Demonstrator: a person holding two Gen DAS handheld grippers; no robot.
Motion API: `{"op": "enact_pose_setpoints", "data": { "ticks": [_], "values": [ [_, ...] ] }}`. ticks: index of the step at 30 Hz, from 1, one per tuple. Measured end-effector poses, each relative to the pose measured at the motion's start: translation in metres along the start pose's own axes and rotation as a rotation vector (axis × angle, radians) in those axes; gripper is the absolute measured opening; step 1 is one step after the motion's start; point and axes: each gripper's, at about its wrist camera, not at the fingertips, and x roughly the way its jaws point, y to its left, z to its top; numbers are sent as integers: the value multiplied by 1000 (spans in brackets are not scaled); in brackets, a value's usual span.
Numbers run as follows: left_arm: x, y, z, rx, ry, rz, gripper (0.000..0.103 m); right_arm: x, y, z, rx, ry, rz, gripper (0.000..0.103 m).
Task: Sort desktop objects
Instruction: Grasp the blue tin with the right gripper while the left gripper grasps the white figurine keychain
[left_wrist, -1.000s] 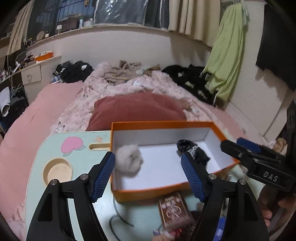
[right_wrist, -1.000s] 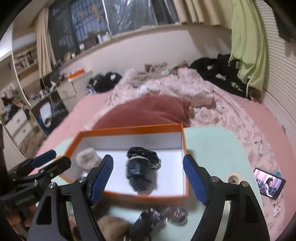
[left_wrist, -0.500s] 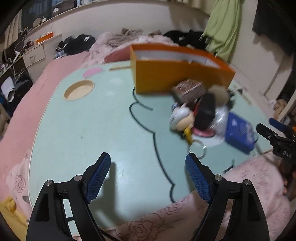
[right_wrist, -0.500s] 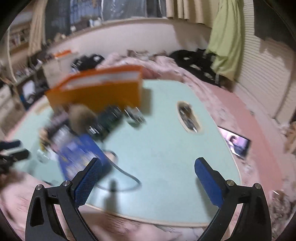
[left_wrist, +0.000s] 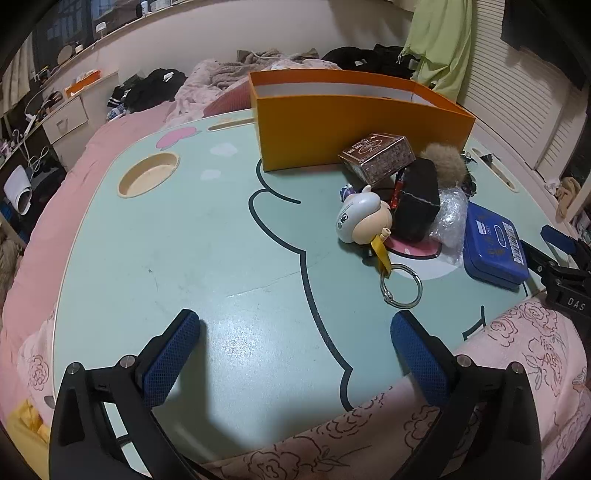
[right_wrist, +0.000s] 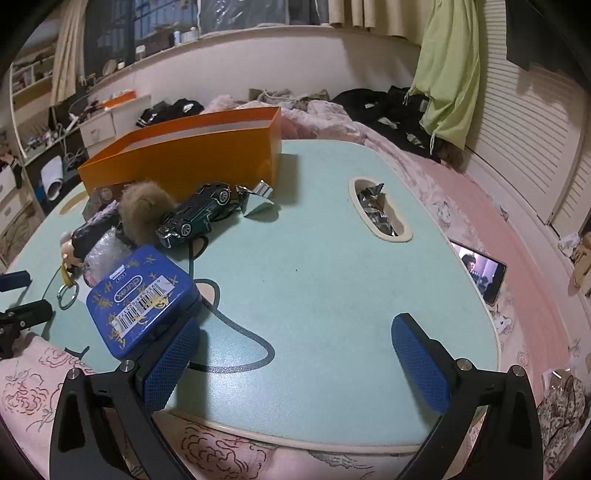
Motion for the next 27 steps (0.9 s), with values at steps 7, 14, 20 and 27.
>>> {"op": "enact_pose_setpoints", "data": {
  "ticks": [7,14,20,27],
  "values": [
    [1,-1,1,-10,10,9,103,0,0,-2,-10,-34,15,103],
    [2,1,2,-18,-2,9,103,-10,-8,-7,27,-104,96,103],
    [3,2,2,-16,-9,6,103,-38,13,-10,-106,-221,256,103],
    [3,1,2,-17,-10,6,103,-12,63,17,-297,-97,319,103]
  ]
}}
